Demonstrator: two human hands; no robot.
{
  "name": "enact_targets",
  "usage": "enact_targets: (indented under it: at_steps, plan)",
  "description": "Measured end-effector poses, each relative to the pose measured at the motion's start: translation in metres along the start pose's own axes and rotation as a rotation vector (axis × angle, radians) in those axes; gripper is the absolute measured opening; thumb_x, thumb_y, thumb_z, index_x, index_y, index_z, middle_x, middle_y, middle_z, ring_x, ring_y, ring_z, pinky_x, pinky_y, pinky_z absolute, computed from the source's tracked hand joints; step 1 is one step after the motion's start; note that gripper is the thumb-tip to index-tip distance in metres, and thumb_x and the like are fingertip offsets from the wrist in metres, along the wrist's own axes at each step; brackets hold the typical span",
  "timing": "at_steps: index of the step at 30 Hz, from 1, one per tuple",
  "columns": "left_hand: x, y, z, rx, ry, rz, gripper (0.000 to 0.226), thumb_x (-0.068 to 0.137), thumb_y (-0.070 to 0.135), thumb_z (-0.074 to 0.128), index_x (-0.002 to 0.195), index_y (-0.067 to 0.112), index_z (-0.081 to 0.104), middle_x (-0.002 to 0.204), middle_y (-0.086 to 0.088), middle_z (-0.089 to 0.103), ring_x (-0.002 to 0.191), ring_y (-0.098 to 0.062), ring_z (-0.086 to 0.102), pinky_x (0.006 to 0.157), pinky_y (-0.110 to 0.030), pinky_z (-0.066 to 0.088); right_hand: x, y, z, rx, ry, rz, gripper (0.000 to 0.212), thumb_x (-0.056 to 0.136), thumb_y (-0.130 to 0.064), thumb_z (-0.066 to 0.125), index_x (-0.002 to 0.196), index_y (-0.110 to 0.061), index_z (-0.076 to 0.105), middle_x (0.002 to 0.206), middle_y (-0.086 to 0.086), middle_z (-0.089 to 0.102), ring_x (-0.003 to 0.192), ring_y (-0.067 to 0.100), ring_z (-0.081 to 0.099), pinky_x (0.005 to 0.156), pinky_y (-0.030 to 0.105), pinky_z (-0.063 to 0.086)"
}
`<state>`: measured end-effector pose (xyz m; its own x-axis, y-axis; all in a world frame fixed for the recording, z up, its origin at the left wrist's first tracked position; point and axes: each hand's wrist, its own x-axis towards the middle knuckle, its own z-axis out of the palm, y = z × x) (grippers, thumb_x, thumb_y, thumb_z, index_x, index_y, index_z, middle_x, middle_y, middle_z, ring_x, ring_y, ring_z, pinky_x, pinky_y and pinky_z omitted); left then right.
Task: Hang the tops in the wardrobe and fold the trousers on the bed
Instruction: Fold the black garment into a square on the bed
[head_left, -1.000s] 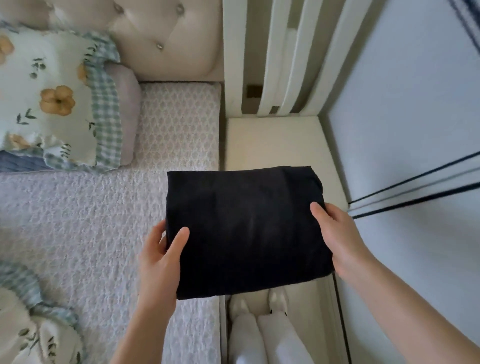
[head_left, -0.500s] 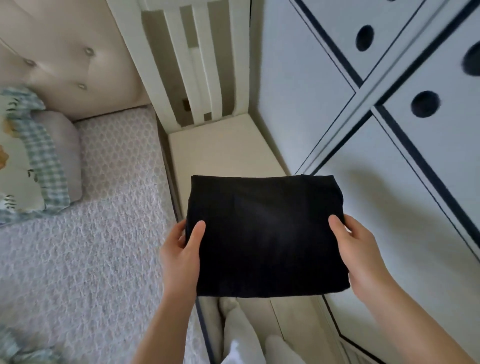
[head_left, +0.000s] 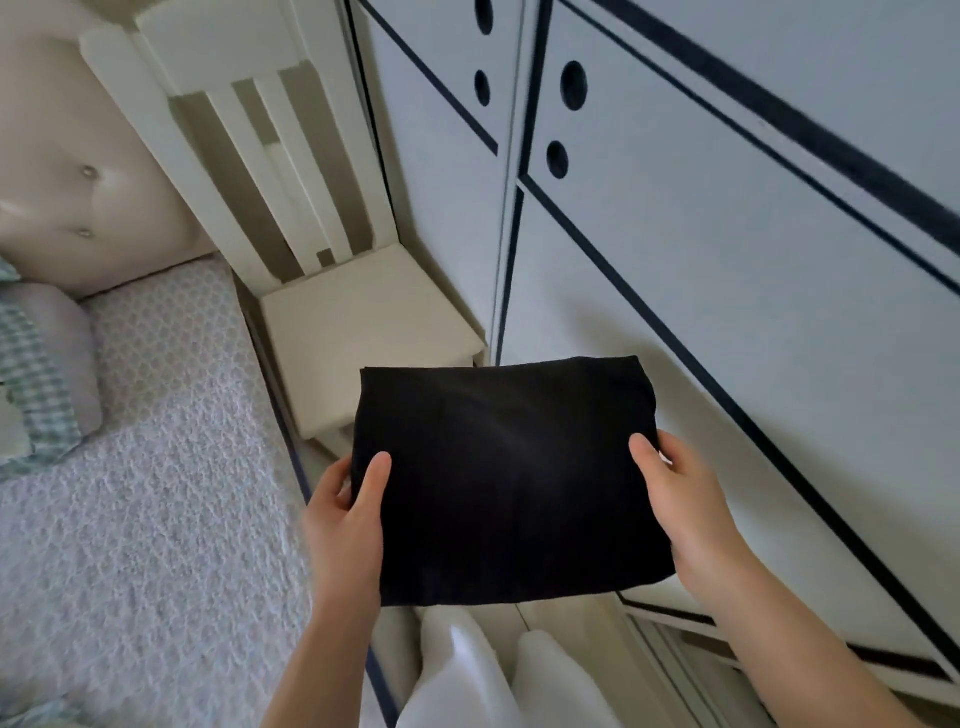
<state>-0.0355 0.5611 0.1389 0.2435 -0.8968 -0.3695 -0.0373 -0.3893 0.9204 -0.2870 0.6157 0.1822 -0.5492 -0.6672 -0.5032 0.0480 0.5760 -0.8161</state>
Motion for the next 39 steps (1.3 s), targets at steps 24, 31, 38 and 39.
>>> enact_targets:
  at_steps: [24,31,38,39]
  plan:
    - [-0.111,0.002,0.028,0.255,-0.395,0.076,0.013,0.084,0.051,0.068,0.088,0.040,0.065,0.086,0.023,0.069,0.081,-0.005,0.068,0.068,-0.026,0.054,-0.150,0.104,-0.112,0.262,0.325,0.149,0.014,0.097,-0.039,0.049,0.108,-0.041,0.058,0.107,-0.012,0.064,0.097,0.012,0.062,0.084,0.038,0.055]
    - [-0.159,-0.011,0.045,0.285,-0.484,0.129,0.018,0.084,0.049,0.069,0.093,0.034,0.066,0.089,0.019,0.070,0.082,0.000,0.067,0.072,-0.027,0.055,-0.190,0.138,-0.151,0.336,0.411,0.182,0.034,0.097,-0.041,0.050,0.128,-0.028,0.058,0.115,-0.007,0.065,0.104,0.015,0.063,0.093,0.044,0.053]
    - [-0.239,-0.037,0.058,0.292,-0.537,0.163,0.016,0.087,0.045,0.067,0.096,0.032,0.065,0.086,0.020,0.069,0.080,0.006,0.065,0.069,-0.027,0.054,-0.238,0.182,-0.214,0.359,0.436,0.116,0.015,0.098,-0.037,0.052,0.105,-0.036,0.065,0.102,-0.008,0.071,0.091,0.009,0.068,0.083,0.034,0.056]
    - [-0.254,-0.040,0.061,0.287,-0.553,0.163,0.016,0.088,0.046,0.066,0.098,0.032,0.065,0.087,0.021,0.069,0.081,0.006,0.065,0.068,-0.025,0.054,-0.246,0.188,-0.226,0.352,0.446,0.098,0.013,0.098,-0.037,0.052,0.101,-0.038,0.065,0.100,-0.010,0.071,0.089,0.006,0.068,0.081,0.032,0.055]
